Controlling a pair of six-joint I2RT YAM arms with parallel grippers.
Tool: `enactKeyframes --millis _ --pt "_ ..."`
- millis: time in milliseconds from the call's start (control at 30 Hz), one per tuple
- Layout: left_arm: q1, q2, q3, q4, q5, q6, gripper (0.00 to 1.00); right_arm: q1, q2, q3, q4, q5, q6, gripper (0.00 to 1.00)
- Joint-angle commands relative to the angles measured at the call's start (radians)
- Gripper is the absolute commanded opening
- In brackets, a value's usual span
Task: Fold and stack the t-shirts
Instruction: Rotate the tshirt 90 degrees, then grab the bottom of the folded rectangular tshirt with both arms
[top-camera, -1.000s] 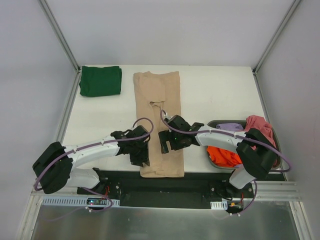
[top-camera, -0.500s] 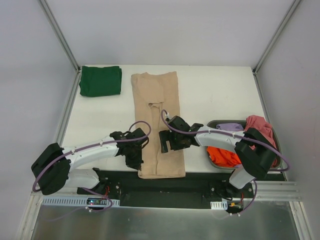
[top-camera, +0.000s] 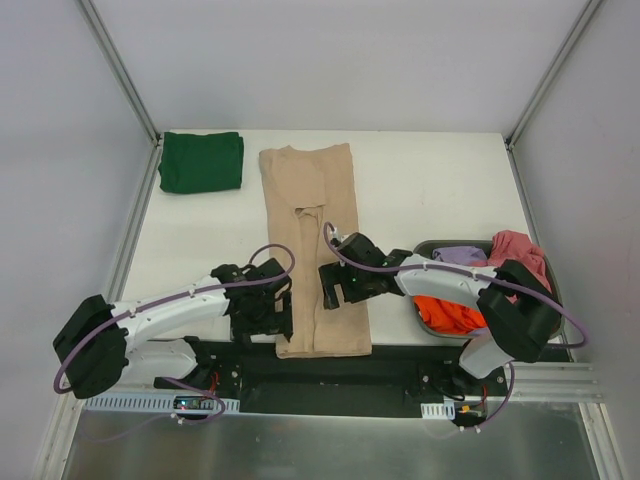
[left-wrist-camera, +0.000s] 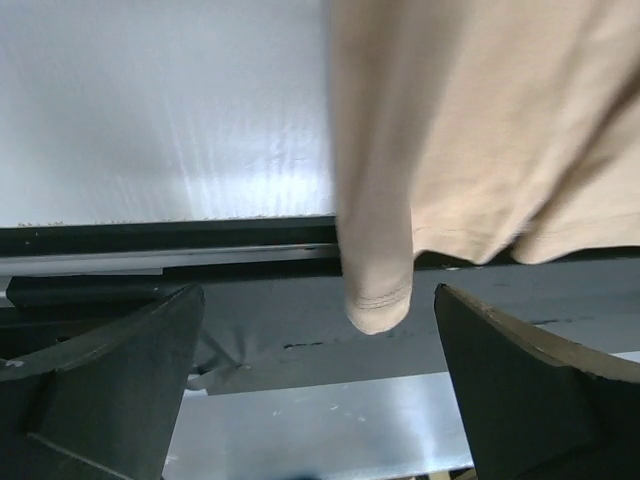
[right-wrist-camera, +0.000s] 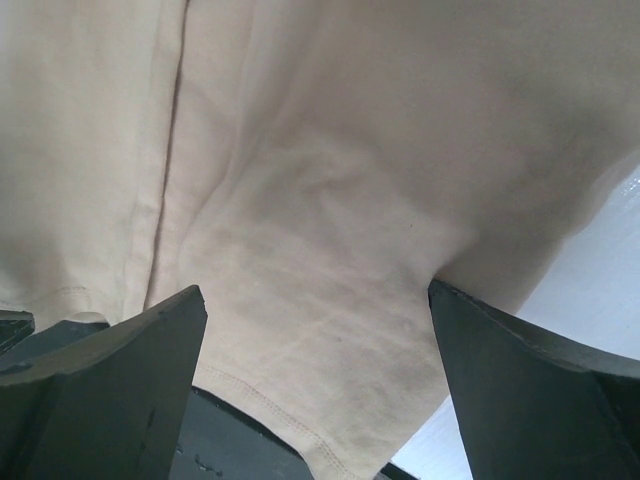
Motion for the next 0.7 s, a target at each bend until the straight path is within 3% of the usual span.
enactKeyframes --millis 0,200,433,667 --pt "-0.008 -0.036 0.154 -0.031 -0.133 0.052 0.99 0.003 -0.089 0.013 -0.001 -0.010 -0.056 0.96" --pt "0.099 0.117 0.409 -0.003 -0.255 0.165 0.99 0.004 -0.109 0.022 -0.003 -0.003 -0.057 0.96" --pt "0.301 0.447 0.534 0.156 -0.035 0.291 0.99 -0.001 -0.068 0.014 0.002 -0.015 -0.068 0.96" --pt "0.386 0.680 0.673 0.156 -0.045 0.339 0.99 -0.047 0.049 0.050 0.011 -0.068 -0.093 0.96"
